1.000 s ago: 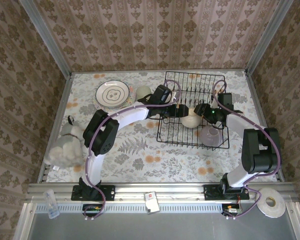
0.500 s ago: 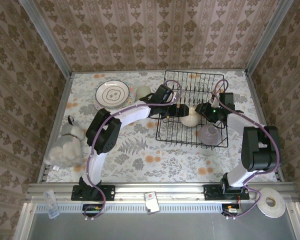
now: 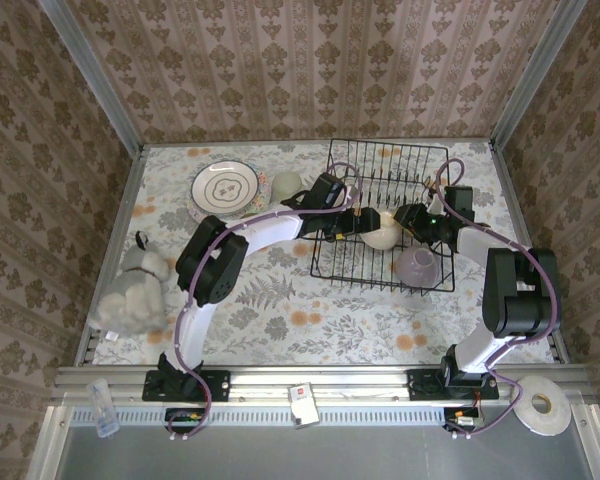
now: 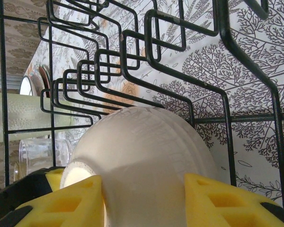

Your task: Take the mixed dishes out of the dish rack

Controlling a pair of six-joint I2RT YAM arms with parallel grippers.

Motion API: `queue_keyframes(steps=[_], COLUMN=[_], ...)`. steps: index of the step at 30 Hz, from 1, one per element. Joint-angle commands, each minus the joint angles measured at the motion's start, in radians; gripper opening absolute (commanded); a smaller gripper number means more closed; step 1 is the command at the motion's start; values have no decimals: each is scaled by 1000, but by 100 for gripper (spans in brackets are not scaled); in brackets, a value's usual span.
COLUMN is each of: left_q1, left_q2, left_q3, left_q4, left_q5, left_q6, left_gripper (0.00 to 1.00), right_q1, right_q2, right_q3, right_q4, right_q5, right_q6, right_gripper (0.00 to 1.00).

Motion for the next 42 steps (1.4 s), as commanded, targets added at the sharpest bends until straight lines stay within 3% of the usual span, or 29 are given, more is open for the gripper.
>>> queue_keyframes(steps=[1, 17, 28, 36, 42], left_q1=[4, 2, 2, -2, -12], left_q2=[23, 30, 19, 26, 54], left_q3=[-17, -136, -199, -200, -176], left_q4=[89, 490, 755, 795, 814], left_q5=[56, 169, 213, 225, 236], left_q6=[-50, -205, -287, -291, -288], left_gripper=[99, 94, 85, 78, 66], right_q1=[-18, -24, -26, -26, -26], right_q2=[85, 91, 92, 91, 92], right_q3=[-64, -63, -59, -58, -54], right_q4=[-144, -137, -134, -127, -126], right_q5=[144, 136, 127, 110, 102], right_q6=[36, 43, 43, 46, 49], right_gripper=[42, 39, 38, 38, 38])
